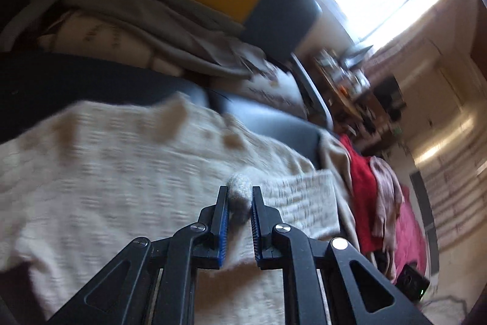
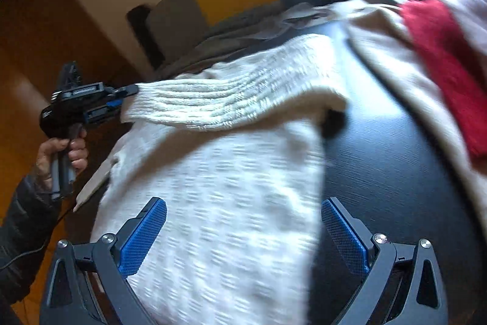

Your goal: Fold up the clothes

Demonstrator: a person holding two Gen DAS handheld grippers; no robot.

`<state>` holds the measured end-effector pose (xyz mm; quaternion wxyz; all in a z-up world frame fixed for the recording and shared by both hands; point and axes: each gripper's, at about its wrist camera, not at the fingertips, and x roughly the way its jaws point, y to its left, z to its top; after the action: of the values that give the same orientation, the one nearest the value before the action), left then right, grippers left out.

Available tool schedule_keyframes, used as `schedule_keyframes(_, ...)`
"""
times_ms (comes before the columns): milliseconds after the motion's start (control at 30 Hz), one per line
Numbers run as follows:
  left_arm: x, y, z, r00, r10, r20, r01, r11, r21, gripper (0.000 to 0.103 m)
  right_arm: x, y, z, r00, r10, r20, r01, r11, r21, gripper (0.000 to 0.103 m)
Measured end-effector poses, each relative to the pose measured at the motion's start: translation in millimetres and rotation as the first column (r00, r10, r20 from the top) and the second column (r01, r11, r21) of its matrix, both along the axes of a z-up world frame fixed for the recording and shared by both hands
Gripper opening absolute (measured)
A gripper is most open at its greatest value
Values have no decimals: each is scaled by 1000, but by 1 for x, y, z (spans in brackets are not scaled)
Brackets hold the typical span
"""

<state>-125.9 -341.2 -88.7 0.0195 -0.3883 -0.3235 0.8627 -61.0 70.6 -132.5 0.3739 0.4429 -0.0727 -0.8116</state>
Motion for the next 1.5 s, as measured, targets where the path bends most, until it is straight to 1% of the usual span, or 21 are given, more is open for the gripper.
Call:
schedule_keyframes(133,6,-28,-5,999,54,5,-54,998,-18,12,3,-41,-6,996,85,-5,-84,996,28,103)
schedule_keyframes(233,6,-45,-21,996,72,49,-71,997,-17,12,1,-68,-18,992,129,-2,-128,990,67,103)
schedule_keyframes(400,4,-56,-54,985,93,142,-82,994,-77,12,-7,-72,-33,987,156,-29,-152,982,111,103)
schedule_keyframes(467,3,-64,-58,985,100,143,-93,994,-56,12,-9,-66,-33,985,168,-28,-164,980,110,103)
schedule_keyframes(500,3,-67,-60,986,91,138,-90,996,-14,12,-11,-63,-33,985,171,-23,-168,980,104,103)
schedule_keyframes(567,5,-74,-66,989,76,127,-86,993,79,20,-12,-60,-34,982,184,-32,-180,978,104,103)
schedule_keyframes(600,8,-77,-67,988,88,123,-100,991,94,27,-12,-60,-36,980,193,-42,-187,977,106,103)
schedule_keyframes(667,17,-86,-67,986,129,104,-139,986,93,34,-9,-63,-39,976,203,-73,-194,975,111,103)
schedule_keyframes(733,31,-97,-67,982,168,83,-177,976,128,46,-6,-62,-40,976,196,-95,-186,978,98,103)
schedule_keyframes(800,44,-106,-70,977,195,83,-206,965,160,56,-4,-60,-40,976,188,-113,-179,980,81,103)
schedule_keyframes(933,55,-102,-74,978,186,96,-200,966,165,62,-8,-52,-41,981,171,-96,-171,985,7,103)
schedule_keyframes(1000,51,-91,-74,981,172,87,-184,970,159,63,-11,-48,-41,983,164,-86,-167,986,-28,103)
schedule_keyframes(1100,34,-71,-72,986,137,94,-148,982,121,63,-12,-49,-41,984,163,-76,-166,985,-39,103)
schedule_keyframes(1167,18,-58,-75,986,104,127,-117,988,97,61,-18,-50,-38,987,157,-36,-159,986,-46,103)
schedule_keyframes(1200,9,-52,-76,984,95,152,-106,993,61,54,-22,-50,-36,988,151,-11,-152,987,-52,103)
schedule_keyframes(1233,3,-47,-76,981,92,169,-95,995,12,32,-26,-49,-34,990,141,15,-139,988,-66,103)
schedule_keyframes(1267,0,-45,-74,982,89,167,-90,996,4,16,-31,-46,-31,992,119,40,-115,988,-101,103)
schedule_keyframes(1300,-1,-46,-72,985,85,152,-90,996,24,4,-37,-42,-27,993,100,65,-89,985,-147,103)
schedule_keyframes(1333,1,-48,-67,988,91,125,-97,995,39,5,-44,-39,-22,993,87,83,-68,976,-208,103)
schedule_keyframes(1433,12,-57,-46,991,129,16,-130,989,71,5,-64,-38,-12,989,82,120,-38,942,-333,103)
schedule_keyframes(1500,21,-65,-35,986,161,-35,-158,985,73,3,-82,-42,-15,980,59,190,19,922,-387,103)
